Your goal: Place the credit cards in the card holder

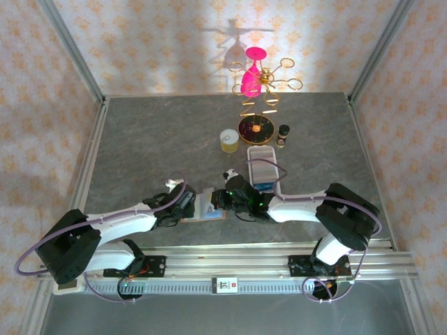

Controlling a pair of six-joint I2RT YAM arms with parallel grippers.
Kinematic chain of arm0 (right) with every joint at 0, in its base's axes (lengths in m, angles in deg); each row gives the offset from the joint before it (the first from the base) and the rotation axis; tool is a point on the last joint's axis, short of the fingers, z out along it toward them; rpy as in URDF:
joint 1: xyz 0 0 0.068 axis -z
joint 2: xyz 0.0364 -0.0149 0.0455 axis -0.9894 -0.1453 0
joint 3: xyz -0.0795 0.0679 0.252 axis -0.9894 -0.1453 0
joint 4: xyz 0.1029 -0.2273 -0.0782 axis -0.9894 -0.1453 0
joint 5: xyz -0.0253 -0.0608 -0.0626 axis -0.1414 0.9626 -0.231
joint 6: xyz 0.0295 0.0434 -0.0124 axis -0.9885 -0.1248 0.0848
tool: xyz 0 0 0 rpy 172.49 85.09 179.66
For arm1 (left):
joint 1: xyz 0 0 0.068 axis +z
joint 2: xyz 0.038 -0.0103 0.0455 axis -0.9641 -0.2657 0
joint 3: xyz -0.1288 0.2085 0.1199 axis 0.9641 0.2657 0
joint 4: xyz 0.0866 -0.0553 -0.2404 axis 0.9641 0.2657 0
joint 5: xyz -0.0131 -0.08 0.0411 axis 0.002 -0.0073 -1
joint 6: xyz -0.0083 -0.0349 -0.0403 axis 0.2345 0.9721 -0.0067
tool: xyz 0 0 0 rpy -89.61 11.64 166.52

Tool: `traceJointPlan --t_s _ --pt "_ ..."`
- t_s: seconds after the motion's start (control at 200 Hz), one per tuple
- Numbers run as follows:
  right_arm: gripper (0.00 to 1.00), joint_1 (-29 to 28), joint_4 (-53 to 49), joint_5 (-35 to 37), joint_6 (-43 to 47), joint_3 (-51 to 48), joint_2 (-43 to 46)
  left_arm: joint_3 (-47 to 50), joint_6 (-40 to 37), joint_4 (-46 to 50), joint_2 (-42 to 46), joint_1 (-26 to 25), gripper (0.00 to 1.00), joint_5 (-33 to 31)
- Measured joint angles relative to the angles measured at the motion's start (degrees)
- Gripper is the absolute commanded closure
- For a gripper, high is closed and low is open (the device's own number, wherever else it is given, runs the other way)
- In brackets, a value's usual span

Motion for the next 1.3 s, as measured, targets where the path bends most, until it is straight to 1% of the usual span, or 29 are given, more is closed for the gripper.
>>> traceJointPlan --t_s 0.07,0.225,0.29,0.44,0.521,0.686,0.816,0.931,1.301 --pt "1.00 0.00 0.72 -0.46 -0.48 -0.50 0.17 0.81 0.00 -2.47 0.17 0.02 0.76 0.87" --pt "1.00 0.00 1.09 -0.61 -1.29 -1.27 0.28 1.29 -0.07 -6.73 -0.13 0.00 0.76 3.52" --pt "1.00 0.00 1.11 -0.61 -1.55 -1.31 0.28 1.60 -0.04 -8.13 -0.33 0.00 0.78 4.85" --pt "1.00 0.00 1.14 0.02 -2.91 -1.31 0.26 2.14 0.00 -11.13 -0.87 -0.31 0.79 10.38" --pt "1.00 0.00 0.83 1.42 -3.72 -1.31 0.26 2.47 0.00 -11.91 -0.96 -0.55 0.79 11.74" --pt "1.00 0.00 -1.14 5.55 -5.03 -1.70 0.44 2.78 -0.02 -12.39 -0.96 -0.55 0.80 12.02" --pt "1.00 0.00 -3.21 8.00 -5.90 -2.97 2.29 2.82 0.00 -12.39 -0.96 -0.55 0.81 12.00" --pt "1.00 -0.02 -4.22 8.92 -6.54 -3.89 4.13 2.89 0.00 -12.57 -0.96 -0.55 0.81 11.98" --pt "1.00 -1.01 -4.31 10.56 -9.53 -6.51 5.29 3.10 0.00 -12.90 -0.96 -0.55 0.82 11.96"
